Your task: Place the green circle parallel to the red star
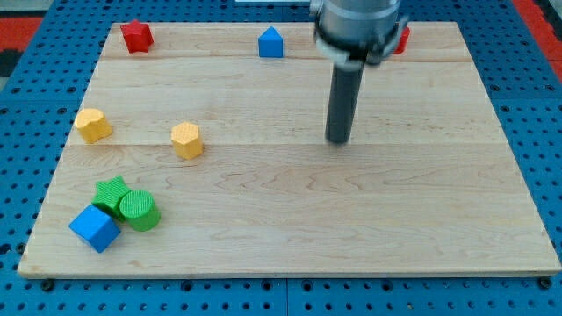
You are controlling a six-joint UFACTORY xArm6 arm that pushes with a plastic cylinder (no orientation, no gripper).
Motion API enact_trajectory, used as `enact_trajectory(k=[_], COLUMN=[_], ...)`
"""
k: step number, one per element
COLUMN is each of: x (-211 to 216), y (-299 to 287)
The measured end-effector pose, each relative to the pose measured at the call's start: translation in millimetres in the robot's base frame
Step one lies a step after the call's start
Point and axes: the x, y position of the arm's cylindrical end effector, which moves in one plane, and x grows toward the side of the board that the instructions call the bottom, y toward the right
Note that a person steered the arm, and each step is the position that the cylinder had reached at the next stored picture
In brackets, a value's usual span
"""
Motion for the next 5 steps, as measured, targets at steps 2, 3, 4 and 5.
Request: enact_trajectory(k=[2,3,4,5], x=[136.5,132.6,109.7,52.0], y=[-105.3,-181.9,-220.5,-219.5])
